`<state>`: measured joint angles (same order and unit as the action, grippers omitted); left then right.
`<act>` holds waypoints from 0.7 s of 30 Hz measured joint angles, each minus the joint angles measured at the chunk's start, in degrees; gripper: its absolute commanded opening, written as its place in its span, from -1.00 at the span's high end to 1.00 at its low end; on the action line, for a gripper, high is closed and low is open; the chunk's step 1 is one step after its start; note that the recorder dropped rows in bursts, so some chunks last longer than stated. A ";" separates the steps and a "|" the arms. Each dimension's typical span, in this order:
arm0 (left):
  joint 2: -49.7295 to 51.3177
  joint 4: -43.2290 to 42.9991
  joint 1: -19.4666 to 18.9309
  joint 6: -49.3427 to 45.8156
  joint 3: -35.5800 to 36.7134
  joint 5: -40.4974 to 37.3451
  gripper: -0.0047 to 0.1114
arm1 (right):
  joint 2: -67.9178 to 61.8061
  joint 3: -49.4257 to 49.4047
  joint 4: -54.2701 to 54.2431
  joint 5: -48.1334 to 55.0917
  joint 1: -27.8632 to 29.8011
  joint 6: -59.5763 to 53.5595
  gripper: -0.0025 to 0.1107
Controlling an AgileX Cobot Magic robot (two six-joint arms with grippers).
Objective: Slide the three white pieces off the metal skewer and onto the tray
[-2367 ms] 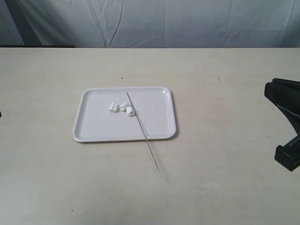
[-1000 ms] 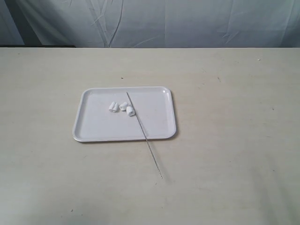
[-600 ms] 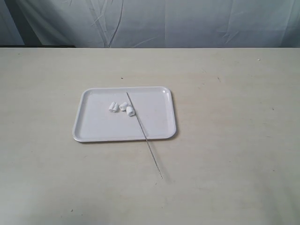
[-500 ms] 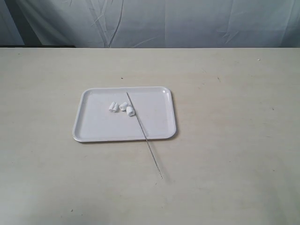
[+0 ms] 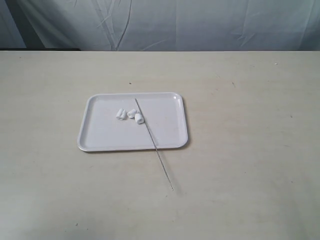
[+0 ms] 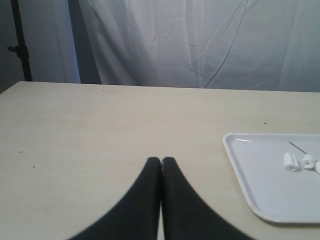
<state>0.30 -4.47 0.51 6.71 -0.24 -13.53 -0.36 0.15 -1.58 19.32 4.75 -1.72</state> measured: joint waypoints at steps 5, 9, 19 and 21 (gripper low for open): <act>0.00 0.23 -1.63 0.00 0.00 -0.10 0.92 | 0.00 0.00 -0.11 -0.11 0.00 0.00 0.28; 0.00 0.23 -2.19 0.00 0.00 -0.10 0.92 | 0.00 0.00 0.21 -0.11 0.00 0.00 0.43; 0.00 0.23 -2.29 0.00 0.00 -0.10 0.92 | 0.00 0.00 1.58 -0.11 0.00 0.00 0.97; 0.00 0.70 -2.29 0.00 0.00 -0.10 0.92 | 0.00 0.00 1.89 -0.11 0.00 0.00 0.97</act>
<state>0.30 -3.77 -1.78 6.71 -0.24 -13.63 -0.36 0.15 0.31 19.21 4.75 -1.72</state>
